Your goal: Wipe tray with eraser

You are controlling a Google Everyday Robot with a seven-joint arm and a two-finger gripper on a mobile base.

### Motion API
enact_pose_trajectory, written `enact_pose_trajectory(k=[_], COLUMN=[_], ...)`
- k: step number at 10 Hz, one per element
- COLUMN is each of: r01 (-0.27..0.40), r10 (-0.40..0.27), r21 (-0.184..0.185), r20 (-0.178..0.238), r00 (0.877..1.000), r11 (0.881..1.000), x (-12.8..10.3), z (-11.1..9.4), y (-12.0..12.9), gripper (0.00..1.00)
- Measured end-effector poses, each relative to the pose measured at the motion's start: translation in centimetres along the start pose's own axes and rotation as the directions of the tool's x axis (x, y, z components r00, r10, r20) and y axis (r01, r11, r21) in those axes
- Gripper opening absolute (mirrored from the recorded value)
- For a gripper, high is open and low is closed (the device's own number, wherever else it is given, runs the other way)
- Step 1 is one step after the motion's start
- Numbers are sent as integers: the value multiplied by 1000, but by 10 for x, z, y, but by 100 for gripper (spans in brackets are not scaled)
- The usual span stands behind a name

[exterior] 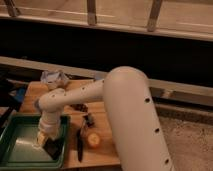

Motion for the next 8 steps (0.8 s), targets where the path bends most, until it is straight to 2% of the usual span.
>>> enact_pose_trajectory(k=[1, 2, 4, 6, 8], r01=[14, 31, 65, 99, 114], r10=[-14, -31, -66, -100, -114], r21=[10, 17, 22, 17, -3], r20=[25, 34, 47, 44, 28], r00=[1000, 999, 997, 994, 993], r11=[1000, 999, 998, 995, 993], x=[-11, -27, -61, -90, -96], z=[-13, -19, -21, -13, 8], y=[-9, -11, -6, 8, 30], gripper=[0, 0, 0, 0, 0])
